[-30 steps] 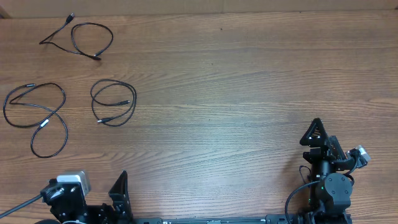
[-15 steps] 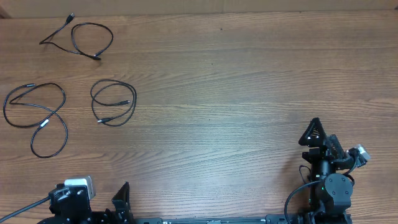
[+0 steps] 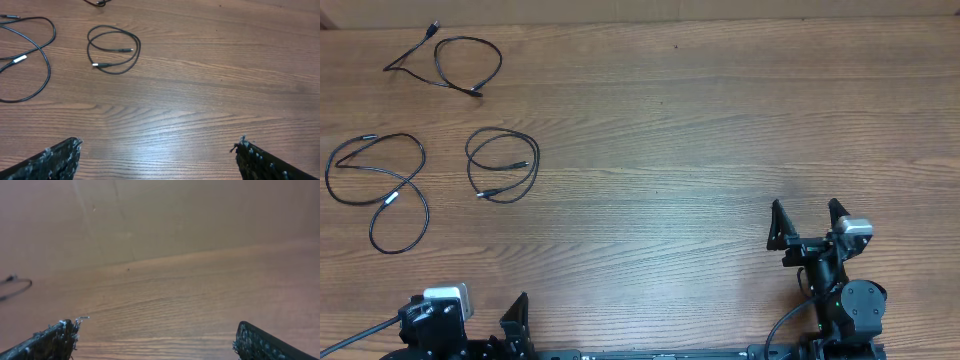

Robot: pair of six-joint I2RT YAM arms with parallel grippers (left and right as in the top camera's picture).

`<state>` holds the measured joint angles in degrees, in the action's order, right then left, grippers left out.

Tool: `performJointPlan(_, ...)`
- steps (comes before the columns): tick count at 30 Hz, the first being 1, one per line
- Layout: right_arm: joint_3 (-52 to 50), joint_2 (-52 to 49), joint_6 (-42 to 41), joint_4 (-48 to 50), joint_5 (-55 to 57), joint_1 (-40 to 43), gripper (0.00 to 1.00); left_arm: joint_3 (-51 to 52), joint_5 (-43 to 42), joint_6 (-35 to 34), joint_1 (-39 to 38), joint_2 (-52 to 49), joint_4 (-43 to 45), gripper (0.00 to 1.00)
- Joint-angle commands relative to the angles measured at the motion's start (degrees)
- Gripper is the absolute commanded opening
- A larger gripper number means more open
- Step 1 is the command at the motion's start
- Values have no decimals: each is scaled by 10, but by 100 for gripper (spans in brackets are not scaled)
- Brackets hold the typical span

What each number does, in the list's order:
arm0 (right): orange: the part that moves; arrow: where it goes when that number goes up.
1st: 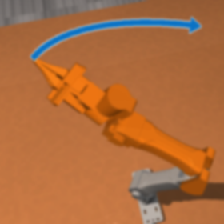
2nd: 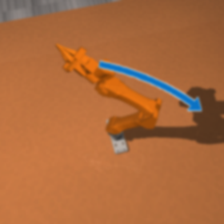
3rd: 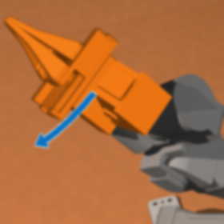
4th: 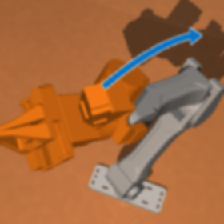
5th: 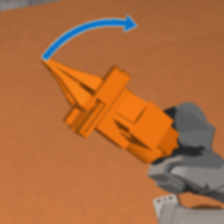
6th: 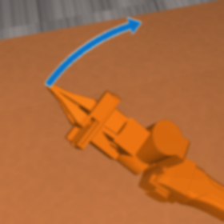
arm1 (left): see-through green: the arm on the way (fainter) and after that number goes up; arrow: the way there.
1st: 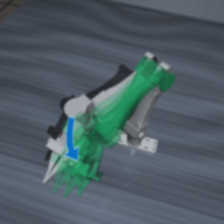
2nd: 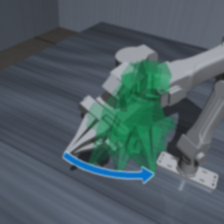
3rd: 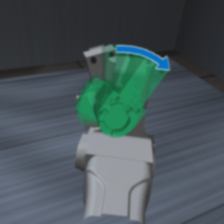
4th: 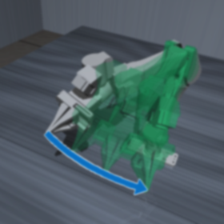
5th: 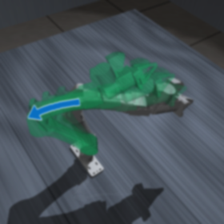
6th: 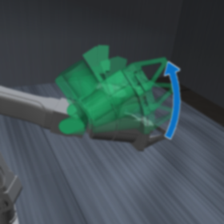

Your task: Untangle cables

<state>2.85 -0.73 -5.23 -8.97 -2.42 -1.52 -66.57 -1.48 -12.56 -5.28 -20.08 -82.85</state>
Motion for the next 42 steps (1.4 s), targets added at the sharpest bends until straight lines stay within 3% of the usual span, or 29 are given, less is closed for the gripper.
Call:
performJointPlan(1, -6, 6, 57, 4, -3, 2, 100, -1, 4, -8, -5, 3, 0, 99)
performJointPlan(6, -25, 6, 57, 43, 29, 2, 100, -1, 4, -8, -5, 3, 0, 100)
performJointPlan(42, -24, 6, 57, 42, 28, 1, 100, -1, 4, -8, -4, 3, 0, 100)
